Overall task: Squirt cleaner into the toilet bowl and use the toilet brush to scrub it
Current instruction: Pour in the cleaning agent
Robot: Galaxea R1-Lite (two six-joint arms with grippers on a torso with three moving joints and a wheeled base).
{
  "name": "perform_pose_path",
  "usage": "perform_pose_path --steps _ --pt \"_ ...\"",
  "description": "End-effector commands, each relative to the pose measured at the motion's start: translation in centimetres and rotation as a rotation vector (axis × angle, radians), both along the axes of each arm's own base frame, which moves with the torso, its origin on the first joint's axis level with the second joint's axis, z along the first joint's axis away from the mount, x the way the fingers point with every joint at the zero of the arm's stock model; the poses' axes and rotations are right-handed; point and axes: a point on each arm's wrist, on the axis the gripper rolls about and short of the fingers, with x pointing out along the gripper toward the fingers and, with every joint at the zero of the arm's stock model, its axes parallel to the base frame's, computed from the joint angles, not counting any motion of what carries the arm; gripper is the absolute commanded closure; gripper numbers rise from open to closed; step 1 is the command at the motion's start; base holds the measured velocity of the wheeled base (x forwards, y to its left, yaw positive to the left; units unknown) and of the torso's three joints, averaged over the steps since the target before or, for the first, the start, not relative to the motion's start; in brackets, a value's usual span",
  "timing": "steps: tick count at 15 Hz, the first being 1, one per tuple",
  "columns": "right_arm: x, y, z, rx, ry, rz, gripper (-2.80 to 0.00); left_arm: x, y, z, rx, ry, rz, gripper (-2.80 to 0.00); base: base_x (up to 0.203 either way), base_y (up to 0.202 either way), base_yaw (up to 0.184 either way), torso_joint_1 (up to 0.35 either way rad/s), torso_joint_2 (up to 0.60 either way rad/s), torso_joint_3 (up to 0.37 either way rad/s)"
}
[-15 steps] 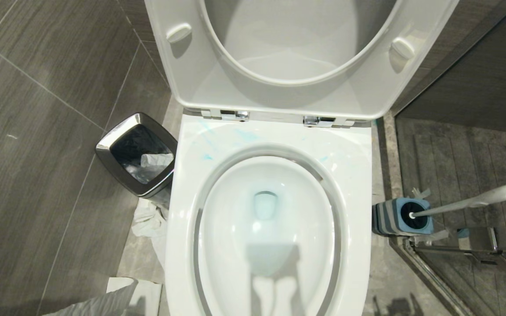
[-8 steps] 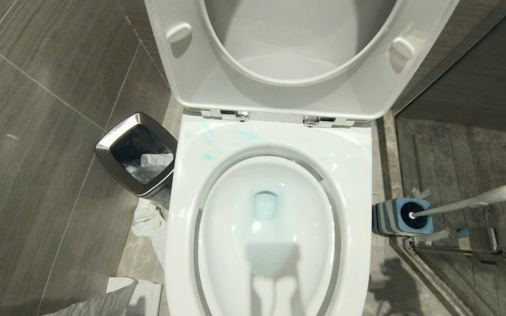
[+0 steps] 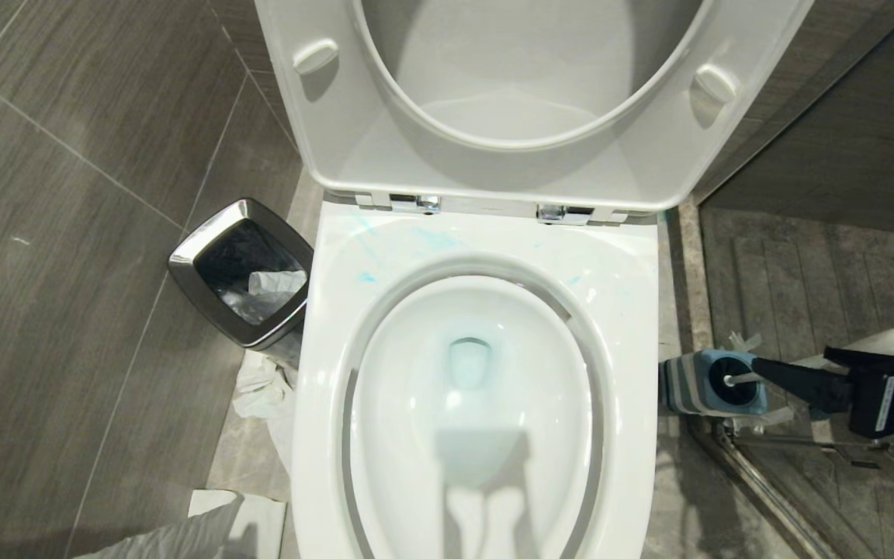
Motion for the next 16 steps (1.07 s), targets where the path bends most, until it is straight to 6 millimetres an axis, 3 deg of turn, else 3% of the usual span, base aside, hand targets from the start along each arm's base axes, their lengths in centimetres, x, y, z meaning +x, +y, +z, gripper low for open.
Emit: perform_pose_path --steps 1,5,11,12,16 --pt "1.5 0.0 -1.7 -0.001 0.087 0.001 -2.8 0.1 0.0 -0.2 -0.001 0.007 0.001 0.0 0.0 0.0 0.0 0.0 0.0 0.0" --pt "0.8 0.0 -2.4 -0.009 0.107 -0.005 -2.8 0.1 0.0 -0.2 -0.001 0.007 0.001 0.0 0.0 0.0 0.0 0.0 0.0 0.0" --pt "-0.7 0.0 -6.9 -0.065 0.274 0.035 -2.8 0.1 0.0 -0.2 -0.001 0.007 0.001 0.0 0.0 0.0 0.0 0.0 0.0 0.0" --pt "-0.5 0.0 -7.5 -0.065 0.305 0.036 0.0 0.1 0.0 -0.2 -0.001 0.007 0.001 0.0 0.0 0.0 0.0 0.0 0.0 0.0" --pt "1.9 0.0 -10.5 -0.061 0.415 0.039 0.0 0.1 0.0 -0.2 -0.001 0.007 0.001 0.0 0.0 0.0 0.0 0.0 0.0 0.0"
